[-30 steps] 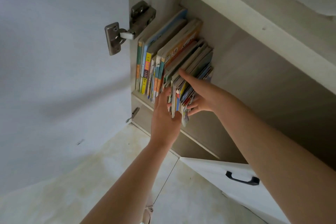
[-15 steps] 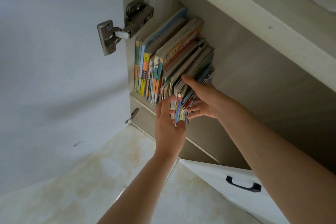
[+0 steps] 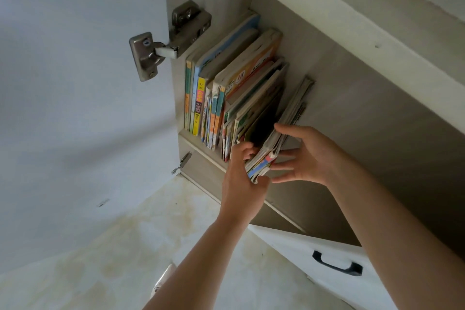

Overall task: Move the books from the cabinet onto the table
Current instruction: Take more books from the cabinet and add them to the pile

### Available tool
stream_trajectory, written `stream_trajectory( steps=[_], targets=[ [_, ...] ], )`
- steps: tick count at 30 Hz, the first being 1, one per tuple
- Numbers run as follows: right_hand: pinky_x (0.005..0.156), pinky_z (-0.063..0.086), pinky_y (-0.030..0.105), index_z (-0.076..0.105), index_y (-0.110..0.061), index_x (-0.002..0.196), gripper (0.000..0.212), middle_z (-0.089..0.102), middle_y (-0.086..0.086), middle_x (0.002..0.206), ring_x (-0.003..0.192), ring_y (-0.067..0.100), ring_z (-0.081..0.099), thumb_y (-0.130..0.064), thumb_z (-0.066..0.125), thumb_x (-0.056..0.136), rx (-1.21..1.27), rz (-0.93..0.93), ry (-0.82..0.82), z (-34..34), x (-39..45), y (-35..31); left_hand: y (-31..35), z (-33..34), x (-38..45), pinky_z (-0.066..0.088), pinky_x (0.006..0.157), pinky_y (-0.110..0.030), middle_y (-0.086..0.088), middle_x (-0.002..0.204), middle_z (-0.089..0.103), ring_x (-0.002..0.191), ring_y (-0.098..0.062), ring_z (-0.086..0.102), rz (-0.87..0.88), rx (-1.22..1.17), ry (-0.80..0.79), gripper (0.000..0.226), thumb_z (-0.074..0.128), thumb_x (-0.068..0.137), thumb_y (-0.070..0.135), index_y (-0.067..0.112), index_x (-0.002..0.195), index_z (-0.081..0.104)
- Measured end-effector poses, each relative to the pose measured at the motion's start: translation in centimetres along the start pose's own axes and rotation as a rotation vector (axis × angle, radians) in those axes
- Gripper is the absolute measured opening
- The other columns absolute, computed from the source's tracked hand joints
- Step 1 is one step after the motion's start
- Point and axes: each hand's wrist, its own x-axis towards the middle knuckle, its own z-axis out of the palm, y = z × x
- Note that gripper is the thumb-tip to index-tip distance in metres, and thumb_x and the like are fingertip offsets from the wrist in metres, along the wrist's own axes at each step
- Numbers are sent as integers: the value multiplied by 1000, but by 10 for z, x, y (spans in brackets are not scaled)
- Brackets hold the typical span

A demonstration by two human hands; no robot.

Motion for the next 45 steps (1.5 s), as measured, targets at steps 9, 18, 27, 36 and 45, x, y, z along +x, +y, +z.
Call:
stream_trajectory(
  steps=[9,18,27,36,45],
  targets=[
    [85,52,62,32,-21,127,65,59,21,114,87,42,67,-27,75,79,-220,-96,315,14,7,-11,-26,21,23,46,89,-20,9,133,53,116,-7,51,35,272,-187,86,78,73,21,33,143,31],
    [74,60,47,41,-10,122,40,62,22,95,76,35,68,-9,60,87,-315,-121,353,18,9,-12,-50,35,35,59,79,-36,-1,117,69,100,-19,68,288,463,-7,61,78,75,30,18,130,54],
    [81,58,54,37,-18,128,51,63,14,109,91,32,68,-11,63,85,-326,-71,279,57,-23,38,-59,-22,-20,43,75,-7,9,120,67,95,-9,67,287,414,-50,60,77,73,24,29,129,55],
    [90,53,47,34,-28,140,43,70,9,106,85,23,72,-47,29,102,-86,-123,271,30,-29,55,-70,-58,-29,48,84,-7,12,111,71,98,0,67,205,157,-67,45,70,80,33,34,124,61],
    [107,42,38,21,-32,148,92,44,-4,141,130,16,47,16,60,79,-614,-506,190,-23,29,85,-95,-82,-24,56,89,-31,4,112,72,102,-9,69,188,63,-201,48,67,81,42,33,127,57]
  ],
)
